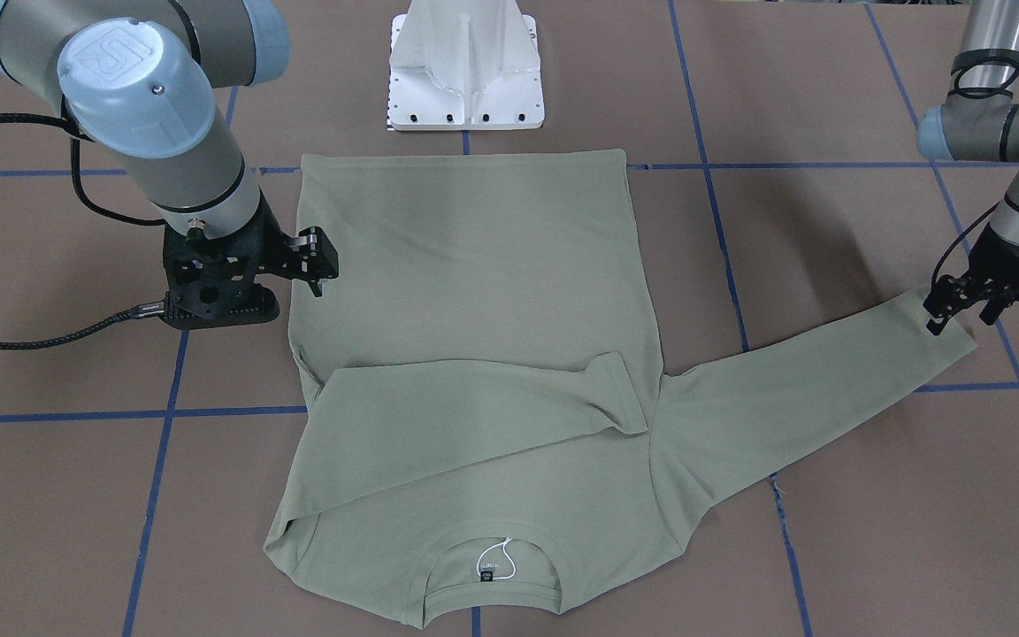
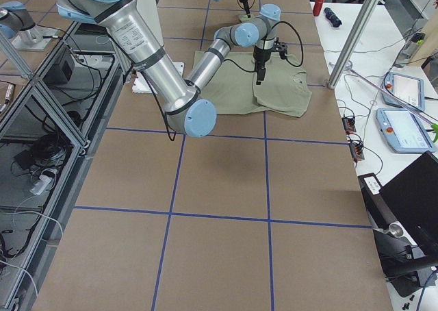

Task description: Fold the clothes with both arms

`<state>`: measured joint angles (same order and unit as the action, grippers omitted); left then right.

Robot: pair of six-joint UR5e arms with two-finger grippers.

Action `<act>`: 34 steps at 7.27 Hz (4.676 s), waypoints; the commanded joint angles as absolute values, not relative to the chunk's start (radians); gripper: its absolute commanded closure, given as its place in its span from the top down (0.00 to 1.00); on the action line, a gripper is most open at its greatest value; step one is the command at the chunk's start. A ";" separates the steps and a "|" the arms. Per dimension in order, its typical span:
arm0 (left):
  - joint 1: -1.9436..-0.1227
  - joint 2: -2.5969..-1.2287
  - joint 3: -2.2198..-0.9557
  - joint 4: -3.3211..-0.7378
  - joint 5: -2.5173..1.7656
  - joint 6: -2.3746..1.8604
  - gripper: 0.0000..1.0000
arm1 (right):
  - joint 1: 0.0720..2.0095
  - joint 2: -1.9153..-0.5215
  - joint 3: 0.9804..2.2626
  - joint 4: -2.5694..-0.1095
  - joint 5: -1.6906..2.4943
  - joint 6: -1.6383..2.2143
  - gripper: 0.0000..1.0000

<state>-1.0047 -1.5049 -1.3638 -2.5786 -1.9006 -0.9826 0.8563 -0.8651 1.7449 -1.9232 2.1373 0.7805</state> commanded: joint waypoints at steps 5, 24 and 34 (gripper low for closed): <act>-1.005 -1.506 -1.353 -2.579 -1.901 -0.988 0.95 | 0.856 -0.867 1.746 -1.924 2.134 0.782 1.00; -1.000 -1.506 -1.355 -2.580 -1.902 -1.011 0.67 | 0.864 -0.873 1.761 -1.924 2.134 0.784 1.00; -1.000 -1.505 -1.374 -2.579 -1.917 -1.009 0.00 | 0.882 -0.871 1.761 -1.924 2.138 0.782 1.00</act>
<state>-1.0001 -1.5054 -1.3664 -2.5788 -1.9145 -1.0106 0.8753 -0.8713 1.7610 -1.9236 2.1371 0.7823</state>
